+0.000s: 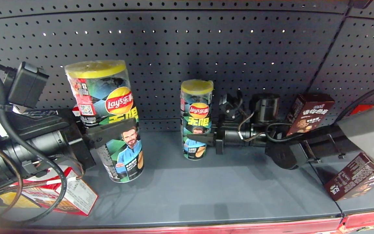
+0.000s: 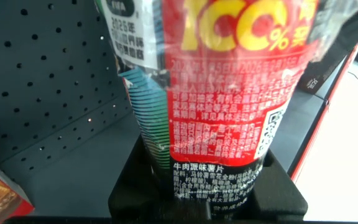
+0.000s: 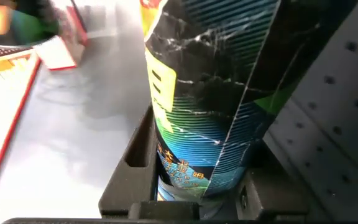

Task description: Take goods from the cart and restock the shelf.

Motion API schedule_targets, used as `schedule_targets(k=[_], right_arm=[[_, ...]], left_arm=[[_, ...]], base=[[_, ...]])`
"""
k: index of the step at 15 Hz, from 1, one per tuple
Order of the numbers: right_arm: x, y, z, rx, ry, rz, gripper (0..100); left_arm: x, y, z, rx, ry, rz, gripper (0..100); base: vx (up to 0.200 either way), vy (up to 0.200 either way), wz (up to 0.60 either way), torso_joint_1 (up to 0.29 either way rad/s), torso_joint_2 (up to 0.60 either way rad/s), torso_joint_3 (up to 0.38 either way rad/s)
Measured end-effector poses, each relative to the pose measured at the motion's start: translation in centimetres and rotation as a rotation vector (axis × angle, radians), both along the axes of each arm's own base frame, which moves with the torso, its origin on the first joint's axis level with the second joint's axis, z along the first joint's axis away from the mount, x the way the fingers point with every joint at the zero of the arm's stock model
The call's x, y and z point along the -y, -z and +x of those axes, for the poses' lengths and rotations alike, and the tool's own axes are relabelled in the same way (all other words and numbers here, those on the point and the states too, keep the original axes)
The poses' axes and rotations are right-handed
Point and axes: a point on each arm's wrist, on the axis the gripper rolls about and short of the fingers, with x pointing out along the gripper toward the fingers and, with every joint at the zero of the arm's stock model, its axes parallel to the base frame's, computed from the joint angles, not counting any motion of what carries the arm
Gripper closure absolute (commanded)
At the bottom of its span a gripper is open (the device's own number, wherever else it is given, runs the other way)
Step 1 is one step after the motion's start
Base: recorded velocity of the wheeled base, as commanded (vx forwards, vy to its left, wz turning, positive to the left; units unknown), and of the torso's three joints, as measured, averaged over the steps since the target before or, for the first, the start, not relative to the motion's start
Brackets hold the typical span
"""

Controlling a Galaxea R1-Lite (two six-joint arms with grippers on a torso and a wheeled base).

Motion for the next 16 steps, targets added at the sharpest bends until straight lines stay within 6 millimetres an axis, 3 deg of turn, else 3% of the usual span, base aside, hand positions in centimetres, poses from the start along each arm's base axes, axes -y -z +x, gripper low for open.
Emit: schedule_targets(k=[4, 9, 16], right_arm=[[0.4, 0.8, -4.7, 0.025, 0.006, 0.012, 100], [2.7, 2.3, -10.0, 0.047, -0.021, 0.026, 100], [3.1, 5.3, -10.5, 0.013, -0.018, 0.0, 100]], left_arm=[[0.0, -0.4, -0.2, 0.017, 0.001, -0.006, 100], [-0.1, -0.6, -0.6, 0.026, 0.001, -0.008, 100], [-0.2, -0.6, -0.7, 0.026, -0.001, -0.008, 100]], base=[[0.0, 0.0, 0.0, 0.0, 0.0, 0.0], [0.0, 0.0, 0.0, 0.0, 0.0, 0.0], [0.0, 0.0, 0.0, 0.0, 0.0, 0.0]])
